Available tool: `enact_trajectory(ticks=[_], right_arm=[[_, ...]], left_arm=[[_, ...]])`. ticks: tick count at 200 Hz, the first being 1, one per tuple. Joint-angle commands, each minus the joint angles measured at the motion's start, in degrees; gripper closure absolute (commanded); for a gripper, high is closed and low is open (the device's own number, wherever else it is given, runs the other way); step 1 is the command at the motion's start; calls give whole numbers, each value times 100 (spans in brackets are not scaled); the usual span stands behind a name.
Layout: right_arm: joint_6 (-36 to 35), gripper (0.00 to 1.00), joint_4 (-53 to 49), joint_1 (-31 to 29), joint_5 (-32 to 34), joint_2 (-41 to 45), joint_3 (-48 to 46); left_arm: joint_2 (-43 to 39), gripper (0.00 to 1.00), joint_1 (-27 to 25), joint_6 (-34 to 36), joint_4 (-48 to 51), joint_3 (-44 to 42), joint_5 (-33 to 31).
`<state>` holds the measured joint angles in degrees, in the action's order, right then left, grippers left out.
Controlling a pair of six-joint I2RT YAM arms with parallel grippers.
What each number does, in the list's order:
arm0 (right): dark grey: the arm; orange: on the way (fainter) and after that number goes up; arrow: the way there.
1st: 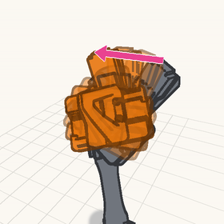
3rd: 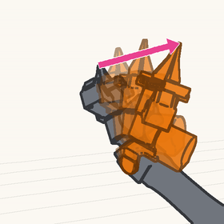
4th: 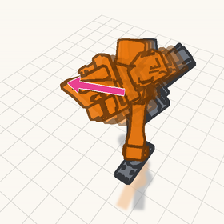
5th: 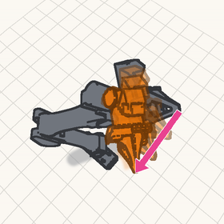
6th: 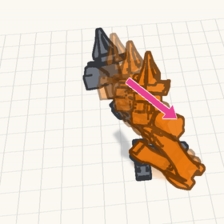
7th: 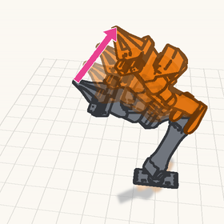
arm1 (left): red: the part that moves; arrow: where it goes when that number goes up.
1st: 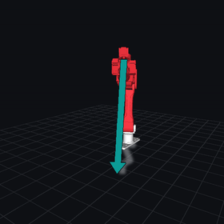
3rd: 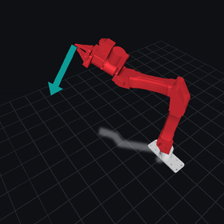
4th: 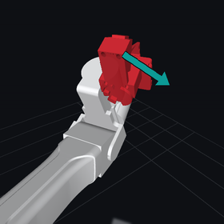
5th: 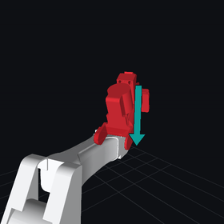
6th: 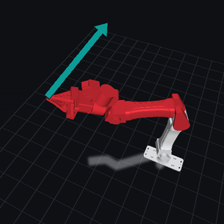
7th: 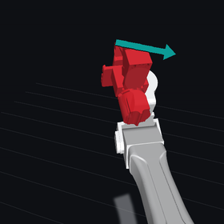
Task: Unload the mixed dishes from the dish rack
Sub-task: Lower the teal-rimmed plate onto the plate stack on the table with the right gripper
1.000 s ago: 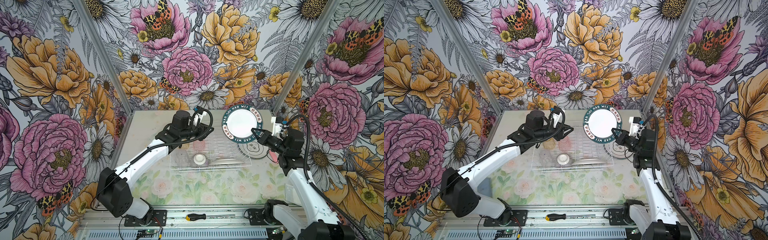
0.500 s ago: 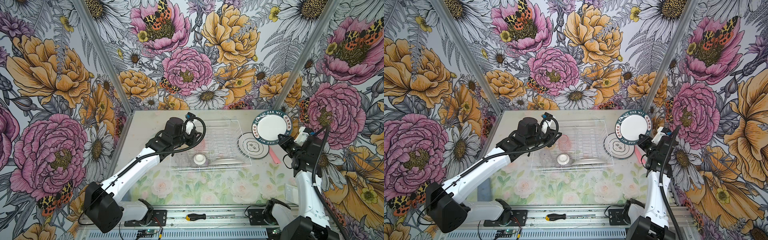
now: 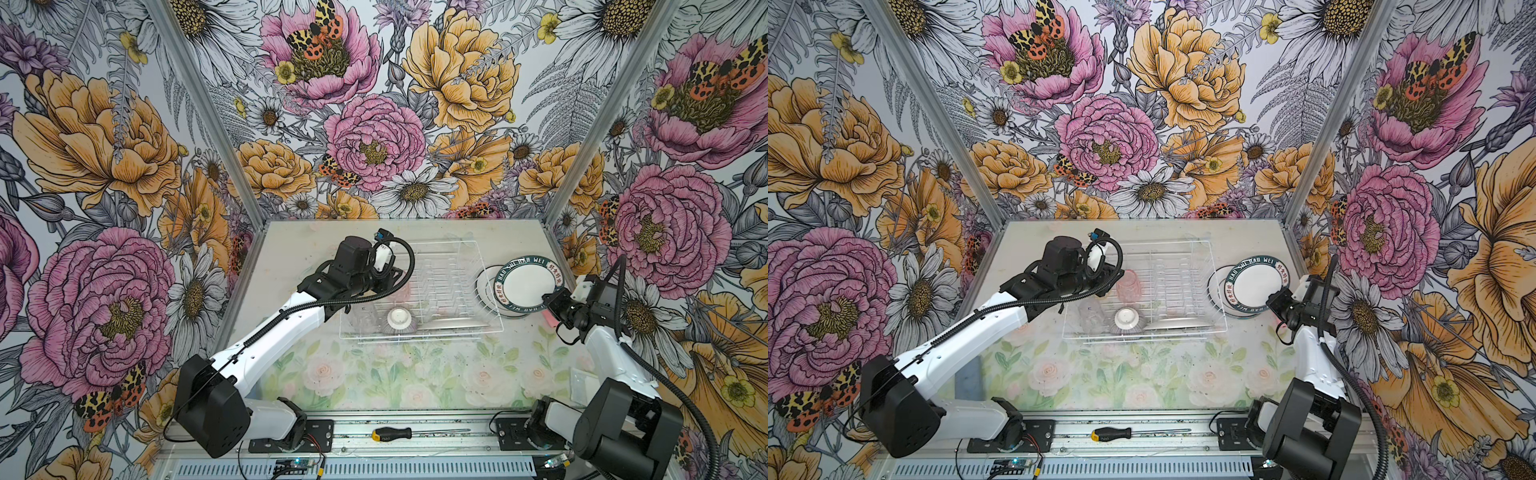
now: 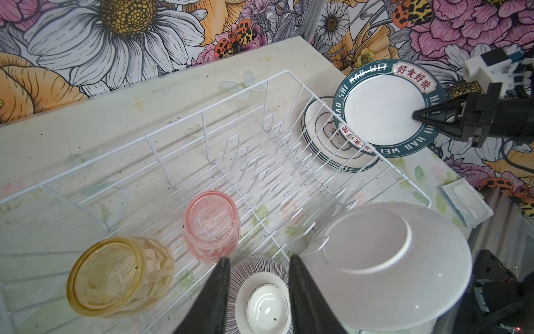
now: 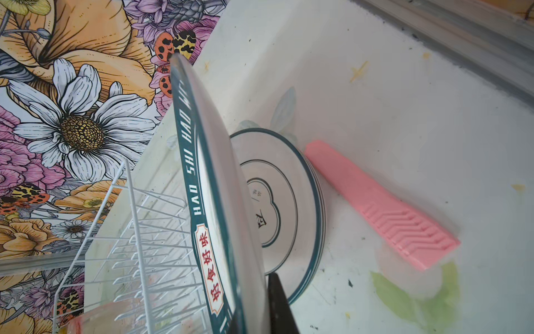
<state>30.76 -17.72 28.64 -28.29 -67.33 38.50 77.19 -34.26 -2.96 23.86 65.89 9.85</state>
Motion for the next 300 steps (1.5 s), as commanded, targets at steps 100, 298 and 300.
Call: enact_trajectory(ticks=[100,298,300], right_arm=[[-264,100,325,1,-247,-527,-17],[-383,69,296,-10,-255,-981,-39],[-386,68,300,-9,-256,-981,-43]], left_arm=[[104,64,-107,110,5,232,-101],[112,64,-116,134,2,249,-54],[112,64,-116,137,6,249,-53]])
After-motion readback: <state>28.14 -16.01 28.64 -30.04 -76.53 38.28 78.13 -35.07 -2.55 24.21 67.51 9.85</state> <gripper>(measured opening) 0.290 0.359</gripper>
